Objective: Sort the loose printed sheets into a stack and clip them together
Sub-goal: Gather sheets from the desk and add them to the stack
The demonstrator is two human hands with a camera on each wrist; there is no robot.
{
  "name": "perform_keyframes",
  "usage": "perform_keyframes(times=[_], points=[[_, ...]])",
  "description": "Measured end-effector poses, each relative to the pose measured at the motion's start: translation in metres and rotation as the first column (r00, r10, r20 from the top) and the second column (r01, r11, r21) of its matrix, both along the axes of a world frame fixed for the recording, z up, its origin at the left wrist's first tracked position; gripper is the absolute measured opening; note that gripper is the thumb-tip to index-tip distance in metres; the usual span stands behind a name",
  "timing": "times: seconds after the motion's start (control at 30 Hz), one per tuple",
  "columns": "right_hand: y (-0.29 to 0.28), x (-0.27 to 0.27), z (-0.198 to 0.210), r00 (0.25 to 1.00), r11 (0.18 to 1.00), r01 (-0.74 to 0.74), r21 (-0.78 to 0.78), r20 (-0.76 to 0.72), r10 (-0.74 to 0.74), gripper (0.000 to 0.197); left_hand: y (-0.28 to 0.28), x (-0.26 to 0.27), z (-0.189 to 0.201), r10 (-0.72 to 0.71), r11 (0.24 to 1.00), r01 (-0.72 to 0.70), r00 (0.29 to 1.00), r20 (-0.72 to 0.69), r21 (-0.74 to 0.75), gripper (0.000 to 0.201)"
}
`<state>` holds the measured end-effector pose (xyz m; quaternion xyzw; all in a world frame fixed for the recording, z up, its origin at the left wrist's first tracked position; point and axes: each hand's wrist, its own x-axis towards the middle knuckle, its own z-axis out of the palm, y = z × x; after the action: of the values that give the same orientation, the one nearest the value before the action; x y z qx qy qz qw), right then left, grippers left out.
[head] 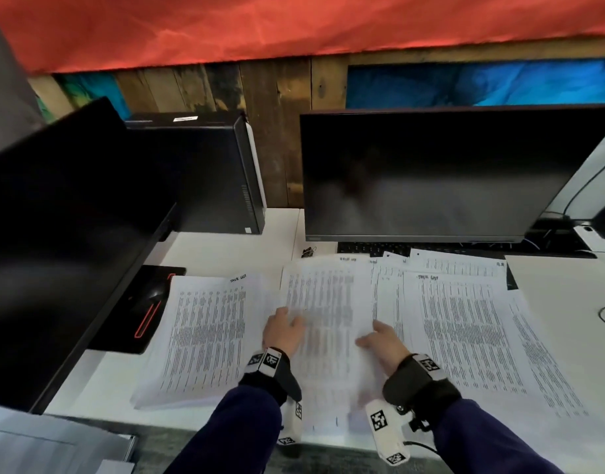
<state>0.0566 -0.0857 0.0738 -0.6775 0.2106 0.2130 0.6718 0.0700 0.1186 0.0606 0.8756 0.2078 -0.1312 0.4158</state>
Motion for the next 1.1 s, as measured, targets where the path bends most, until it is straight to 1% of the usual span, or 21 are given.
perform_keyframes(times=[0.07, 0.13, 0.17, 0.23, 0.33, 0.37, 0.4, 0.43, 0.47, 0.53, 0.57, 0.6, 0.63, 0.73, 0.8, 0.87, 0.93, 0.97, 1.0, 1.07, 1.1], points=[[-0.024, 0.0, 0.01, 0.996, 0.998, 0.054, -0.033, 0.068, -0.052, 0.026, -0.009, -0.004, 0.001, 0.024, 0.997, -0.029, 0.996, 0.081, 0.07, 0.045], [-0.057, -0.001, 0.019, 0.984, 0.987, 0.152, -0.051, 0.099, -0.147, 0.022, -0.02, -0.007, 0.001, 0.018, 0.994, -0.029, 0.995, 0.103, 0.107, 0.04], [-0.075, 0.0, 0.02, 0.974, 0.976, 0.202, -0.074, 0.115, -0.193, 0.022, -0.025, -0.008, 0.0, 0.011, 0.993, -0.021, 0.996, 0.084, 0.113, 0.04], [-0.115, 0.002, 0.015, 0.973, 0.943, 0.226, -0.245, 0.101, -0.207, 0.019, -0.034, -0.008, -0.003, 0.0, 0.992, -0.001, 1.0, 0.013, 0.128, 0.043], [-0.159, 0.0, 0.0, 0.978, 0.846, 0.186, -0.5, 0.016, -0.206, 0.021, -0.044, -0.008, -0.007, -0.007, 0.982, 0.02, 0.998, -0.068, 0.187, 0.044], [-0.166, -0.006, -0.002, 0.98, 0.816, 0.183, -0.548, 0.031, -0.198, 0.02, -0.048, -0.008, -0.007, -0.008, 0.978, 0.023, 0.997, -0.076, 0.208, 0.043], [-0.169, -0.011, -0.006, 0.995, 0.749, 0.078, -0.657, 0.001, -0.102, 0.031, -0.053, -0.008, -0.006, -0.009, 0.976, 0.024, 0.998, -0.067, 0.217, 0.042], [-0.167, -0.017, -0.008, 0.998, 0.698, -0.02, -0.715, -0.054, -0.027, 0.045, -0.057, -0.007, -0.007, -0.014, 0.978, 0.026, 0.998, -0.057, 0.208, 0.041], [-0.167, -0.019, -0.009, 0.999, 0.645, -0.044, -0.763, -0.04, 0.021, 0.051, -0.065, -0.005, -0.008, -0.027, 0.983, 0.034, 0.999, -0.042, 0.179, 0.04], [-0.171, -0.017, -0.014, 0.995, 0.629, -0.103, -0.771, -0.085, 0.058, 0.05, -0.08, -0.003, -0.007, -0.069, 0.992, 0.072, 0.997, -0.028, 0.102, 0.039], [-0.181, -0.014, -0.018, 0.992, 0.699, -0.076, -0.711, -0.123, -0.017, 0.043, -0.09, -0.002, -0.006, -0.093, 0.993, 0.095, 0.995, -0.028, 0.075, 0.039], [-0.185, -0.013, -0.02, 0.992, 0.706, -0.025, -0.708, -0.103, -0.068, 0.03, -0.098, 0.0, -0.006, -0.114, 0.992, 0.115, 0.993, -0.027, 0.052, 0.039], [-0.191, -0.01, -0.02, 0.978, 0.703, 0.014, -0.711, -0.137, -0.157, 0.028, -0.108, 0.001, -0.004, -0.13, 0.991, 0.131, 0.991, -0.036, 0.031, 0.04], [-0.207, -0.008, -0.016, 0.944, 0.641, 0.048, -0.766, -0.175, -0.279, 0.049, -0.129, 0.006, -0.006, -0.168, 0.986, 0.167, 0.981, -0.092, -0.026, 0.047], [-0.214, -0.007, -0.009, 0.927, 0.641, 0.057, -0.765, -0.199, -0.319, 0.062, -0.139, 0.013, -0.008, -0.157, 0.984, 0.141, 0.974, -0.163, -0.11, 0.049], [-0.216, -0.005, -0.007, 0.923, 0.682, 0.06, -0.729, -0.22, -0.317, 0.075, -0.147, 0.017, -0.01, -0.128, 0.965, 0.068, 0.965, -0.229, -0.252, 0.034], [-0.229, 0.001, -0.024, 0.931, 0.74, 0.02, -0.672, -0.258, -0.259, 0.085, -0.154, 0.02, -0.01, -0.099, 0.914, -0.025, 0.954, -0.282, -0.406, 0.014], [-0.23, 0.001, -0.029, 0.937, 0.766, 0.002, -0.643, -0.267, -0.227, 0.085, -0.157, 0.019, -0.007, -0.089, 0.885, -0.065, 0.948, -0.304, -0.462, 0.012], [-0.227, 0.001, -0.028, 0.946, 0.767, -0.005, -0.642, -0.251, -0.204, 0.076, -0.157, 0.019, -0.005, -0.078, 0.859, -0.097, 0.946, -0.315, -0.503, 0.01], [-0.207, -0.004, -0.008, 0.964, 0.708, 0.045, -0.705, -0.154, -0.215, 0.046, -0.159, 0.018, -0.003, -0.081, 0.832, -0.121, 0.939, -0.334, -0.542, 0.013], [-0.198, -0.005, -0.006, 0.974, 0.669, 0.116, -0.734, -0.049, -0.222, 0.04, -0.159, 0.017, -0.004, -0.087, 0.829, -0.122, 0.935, -0.342, -0.545, 0.023]])
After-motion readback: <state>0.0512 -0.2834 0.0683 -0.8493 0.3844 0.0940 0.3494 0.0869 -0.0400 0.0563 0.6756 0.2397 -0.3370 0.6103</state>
